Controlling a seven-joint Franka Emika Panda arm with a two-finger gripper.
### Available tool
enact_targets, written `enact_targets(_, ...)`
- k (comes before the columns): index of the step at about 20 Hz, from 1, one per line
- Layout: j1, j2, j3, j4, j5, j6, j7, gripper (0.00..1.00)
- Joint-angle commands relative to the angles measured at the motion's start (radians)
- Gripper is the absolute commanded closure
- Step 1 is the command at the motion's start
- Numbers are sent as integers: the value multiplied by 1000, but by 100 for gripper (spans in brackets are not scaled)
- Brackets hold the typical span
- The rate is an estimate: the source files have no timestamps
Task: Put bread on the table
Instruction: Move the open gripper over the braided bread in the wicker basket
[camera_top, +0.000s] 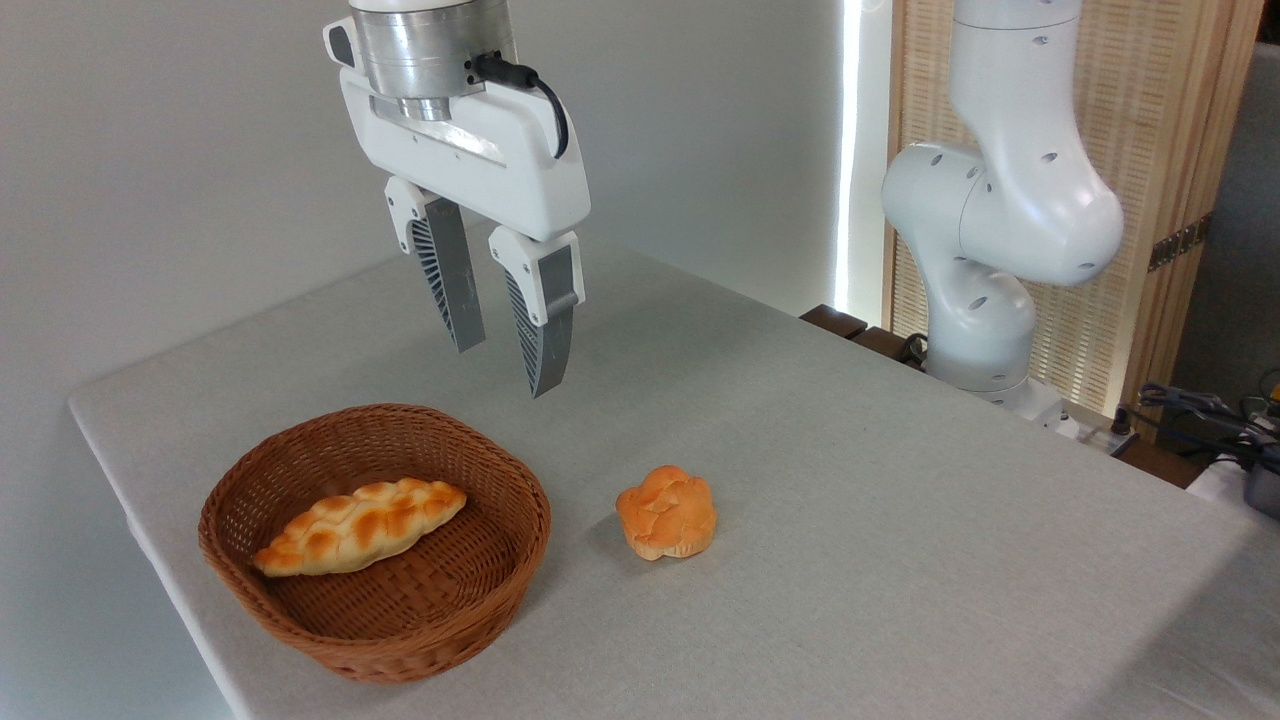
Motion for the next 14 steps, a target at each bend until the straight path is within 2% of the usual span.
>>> enact_targets(1,-2,-3,10,0,-7,8,24,0)
enact_targets(10,-4,0,1,0,-9,20,16,0)
enact_targets(14,-12,29,-24,-6,-27,90,12,0)
